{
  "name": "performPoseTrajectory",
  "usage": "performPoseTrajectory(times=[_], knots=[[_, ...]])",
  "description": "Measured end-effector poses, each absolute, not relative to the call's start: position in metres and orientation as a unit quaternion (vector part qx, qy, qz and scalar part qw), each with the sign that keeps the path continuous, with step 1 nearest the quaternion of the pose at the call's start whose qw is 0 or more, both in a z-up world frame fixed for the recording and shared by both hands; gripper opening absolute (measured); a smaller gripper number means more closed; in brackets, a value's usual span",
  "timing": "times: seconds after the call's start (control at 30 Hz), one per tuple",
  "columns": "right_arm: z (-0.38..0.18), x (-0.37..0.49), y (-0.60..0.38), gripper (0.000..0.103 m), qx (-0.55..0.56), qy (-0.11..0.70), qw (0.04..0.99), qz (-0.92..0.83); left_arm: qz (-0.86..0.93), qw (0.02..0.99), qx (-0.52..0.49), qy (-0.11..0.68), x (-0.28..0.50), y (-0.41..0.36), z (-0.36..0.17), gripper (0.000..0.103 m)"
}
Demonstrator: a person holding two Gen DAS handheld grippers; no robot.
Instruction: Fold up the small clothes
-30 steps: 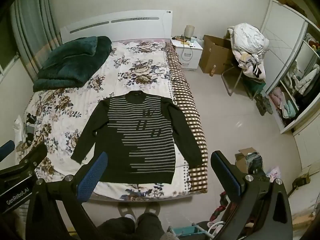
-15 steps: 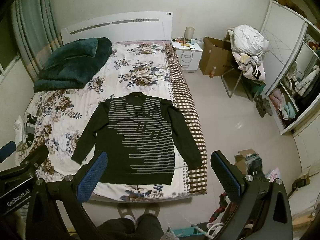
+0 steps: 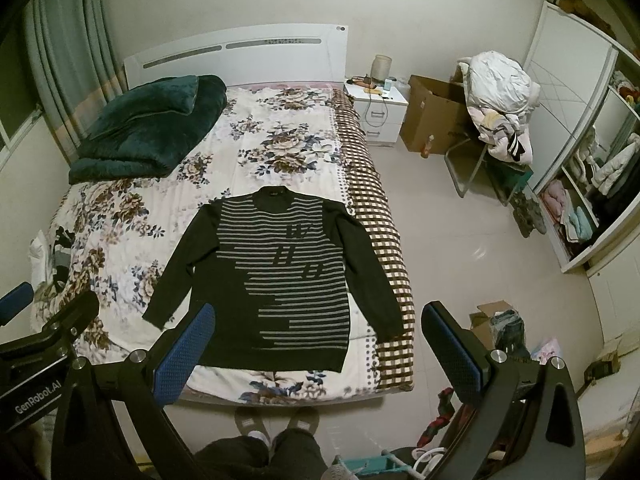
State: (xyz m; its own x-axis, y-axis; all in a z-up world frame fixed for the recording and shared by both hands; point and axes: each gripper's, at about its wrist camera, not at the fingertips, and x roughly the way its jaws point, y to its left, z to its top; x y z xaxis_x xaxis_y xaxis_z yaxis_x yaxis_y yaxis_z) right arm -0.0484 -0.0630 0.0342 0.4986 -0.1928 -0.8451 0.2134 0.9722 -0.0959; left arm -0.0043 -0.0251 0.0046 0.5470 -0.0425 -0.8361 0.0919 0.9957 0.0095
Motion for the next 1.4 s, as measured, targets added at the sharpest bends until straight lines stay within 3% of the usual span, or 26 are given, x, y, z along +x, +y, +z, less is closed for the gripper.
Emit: performPoseTrajectory(times=[1.4], knots=[[0.0344, -0.0469, -0.0633, 0.103, 0.013, 0.486, 0.866, -0.115, -0.04, 0.88, 0.025, 0.472, -0.0006, -0.0259, 0.0096, 0.103]])
